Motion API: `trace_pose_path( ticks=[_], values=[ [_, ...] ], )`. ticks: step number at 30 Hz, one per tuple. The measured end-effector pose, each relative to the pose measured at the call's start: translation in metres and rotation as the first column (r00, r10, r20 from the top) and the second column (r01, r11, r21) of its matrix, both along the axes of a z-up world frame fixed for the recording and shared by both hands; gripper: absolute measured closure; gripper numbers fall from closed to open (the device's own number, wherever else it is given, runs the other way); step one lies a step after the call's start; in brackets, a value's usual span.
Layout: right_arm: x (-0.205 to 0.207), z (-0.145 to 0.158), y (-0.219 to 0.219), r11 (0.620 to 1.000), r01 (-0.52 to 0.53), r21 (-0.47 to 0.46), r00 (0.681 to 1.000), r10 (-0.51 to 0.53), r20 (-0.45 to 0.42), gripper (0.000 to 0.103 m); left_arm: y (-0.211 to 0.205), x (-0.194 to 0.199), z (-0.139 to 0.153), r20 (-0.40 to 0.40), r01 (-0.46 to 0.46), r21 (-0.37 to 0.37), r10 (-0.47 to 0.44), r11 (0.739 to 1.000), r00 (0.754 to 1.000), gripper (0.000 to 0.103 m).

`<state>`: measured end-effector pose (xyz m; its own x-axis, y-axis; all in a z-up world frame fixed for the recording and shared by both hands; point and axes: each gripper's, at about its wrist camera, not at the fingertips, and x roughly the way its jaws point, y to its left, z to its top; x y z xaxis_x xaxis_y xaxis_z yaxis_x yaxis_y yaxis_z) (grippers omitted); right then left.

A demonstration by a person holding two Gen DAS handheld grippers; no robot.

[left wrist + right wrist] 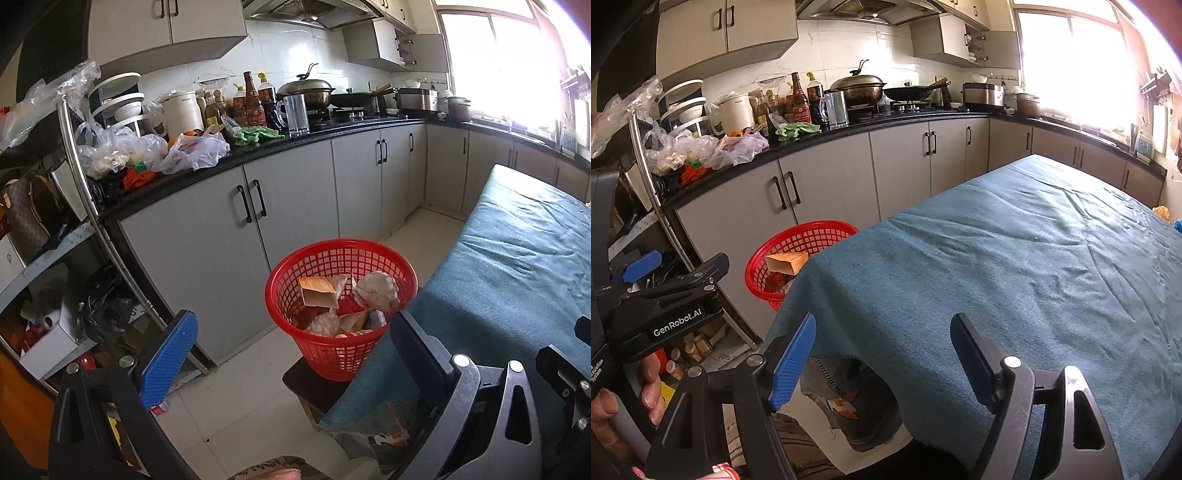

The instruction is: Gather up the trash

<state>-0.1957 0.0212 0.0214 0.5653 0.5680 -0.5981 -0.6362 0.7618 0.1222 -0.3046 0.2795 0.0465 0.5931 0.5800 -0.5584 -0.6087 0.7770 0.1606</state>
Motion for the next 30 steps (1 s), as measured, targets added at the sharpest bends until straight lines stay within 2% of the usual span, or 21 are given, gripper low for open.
trace_pose_path(
  ticks=[30],
  values=[
    [-0.0068,0.0028,0.0061,1.0,-0.008,-0.012,1.0,0.008,0.018,0.023,0.0019,-0.0004,-0.0092,-0.01,0.013,-0.022,-0.014,1.0,1.0,0.0]
  ],
)
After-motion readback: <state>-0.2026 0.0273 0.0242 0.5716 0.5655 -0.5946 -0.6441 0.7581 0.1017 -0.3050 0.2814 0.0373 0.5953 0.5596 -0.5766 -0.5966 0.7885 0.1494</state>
